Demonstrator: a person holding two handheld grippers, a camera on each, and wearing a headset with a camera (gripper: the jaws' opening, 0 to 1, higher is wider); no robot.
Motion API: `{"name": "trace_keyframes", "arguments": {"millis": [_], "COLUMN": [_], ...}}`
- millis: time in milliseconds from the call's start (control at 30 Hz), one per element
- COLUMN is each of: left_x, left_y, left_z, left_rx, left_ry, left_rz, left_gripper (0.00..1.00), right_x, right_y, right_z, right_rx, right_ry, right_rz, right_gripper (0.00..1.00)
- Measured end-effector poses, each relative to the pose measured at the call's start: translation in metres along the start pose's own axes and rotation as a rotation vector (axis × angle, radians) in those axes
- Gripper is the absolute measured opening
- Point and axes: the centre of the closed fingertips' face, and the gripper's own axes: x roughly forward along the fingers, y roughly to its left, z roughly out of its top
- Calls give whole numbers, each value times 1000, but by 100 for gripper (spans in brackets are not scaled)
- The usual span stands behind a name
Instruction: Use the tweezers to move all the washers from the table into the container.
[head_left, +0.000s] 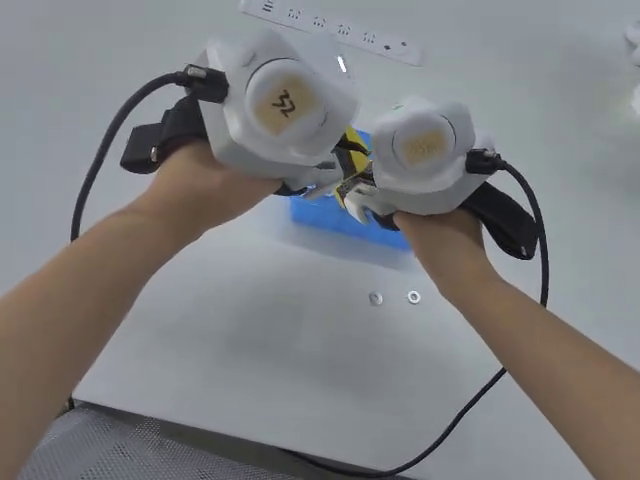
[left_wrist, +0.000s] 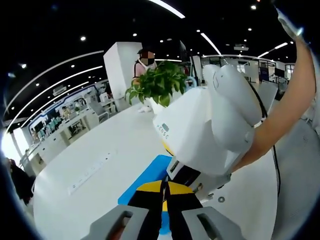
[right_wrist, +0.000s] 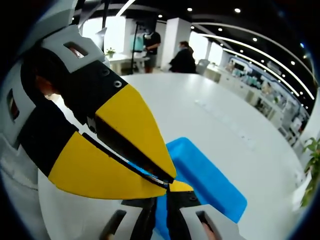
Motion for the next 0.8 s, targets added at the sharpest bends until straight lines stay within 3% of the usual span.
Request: {"name": "trace_keyframes", "arguments": {"millis": [267,333,500,567,700,800], "left_x": [-27,-33,-42,-42,-41,-37], "left_y": [-20,-32,-52,-55,-65,-73], "left_z": [20,26,42,43,46,39], "left_rx": [57,92,156,209,203,220], "left_ry": [-37,-35,-46,-27,-33,-2], "left_rz": [-38,-71,-112,-112,-150,-176], "left_gripper": [0,0,0,0,0,0], "right_x": [-39,-49,-72,-78,-89,-96], "right_y": [12,18,19,21,25,32], "right_z": [6,5,6,6,1,-5], "right_rx": [-24,-14,-11,-15,-92,-108], "right_ry": [-63,-67,-98,-104,-104,-98], "right_rz": [3,17,-3,-9,-29,-32], "right_gripper": [5,6,8,14,8,8]}}
